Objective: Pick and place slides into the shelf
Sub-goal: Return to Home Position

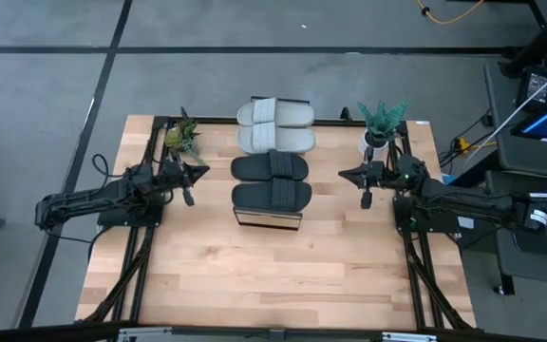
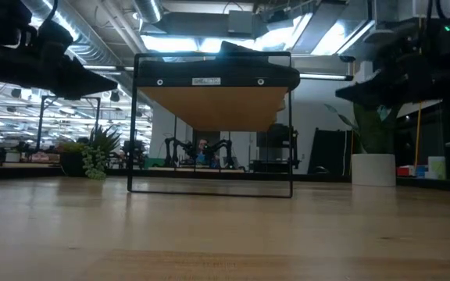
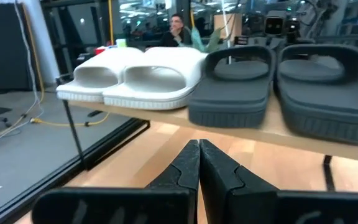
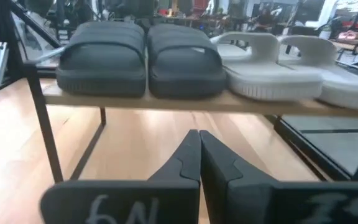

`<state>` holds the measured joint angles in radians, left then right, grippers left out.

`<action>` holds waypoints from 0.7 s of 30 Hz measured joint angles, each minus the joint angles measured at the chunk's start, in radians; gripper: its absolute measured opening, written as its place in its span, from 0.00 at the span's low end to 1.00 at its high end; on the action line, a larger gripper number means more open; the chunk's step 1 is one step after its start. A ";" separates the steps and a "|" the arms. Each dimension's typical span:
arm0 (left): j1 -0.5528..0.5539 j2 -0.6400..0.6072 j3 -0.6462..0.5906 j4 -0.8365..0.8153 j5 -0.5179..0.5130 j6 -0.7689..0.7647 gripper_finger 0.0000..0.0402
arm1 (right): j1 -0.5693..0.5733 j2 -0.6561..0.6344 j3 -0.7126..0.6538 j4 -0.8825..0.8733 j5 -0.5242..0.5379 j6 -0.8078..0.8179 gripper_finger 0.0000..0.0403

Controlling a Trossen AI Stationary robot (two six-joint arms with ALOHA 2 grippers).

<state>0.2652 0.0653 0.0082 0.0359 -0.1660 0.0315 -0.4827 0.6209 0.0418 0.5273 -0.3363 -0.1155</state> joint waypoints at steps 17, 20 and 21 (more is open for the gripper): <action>0.012 0.011 0.000 0.002 0.000 -0.002 0.01 | -0.016 0.012 -0.035 0.124 0.000 0.093 0.01; 0.012 0.011 0.000 0.002 0.000 -0.002 0.01 | -0.016 0.011 -0.035 0.120 0.000 0.158 0.03; 0.012 0.011 0.000 0.002 0.000 -0.002 0.01 | -0.016 0.011 -0.035 0.112 0.000 0.182 0.04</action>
<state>0.2768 0.0761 0.0082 0.0376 -0.1661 0.0294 -0.4983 0.6323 0.0067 0.6393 -0.3363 0.0662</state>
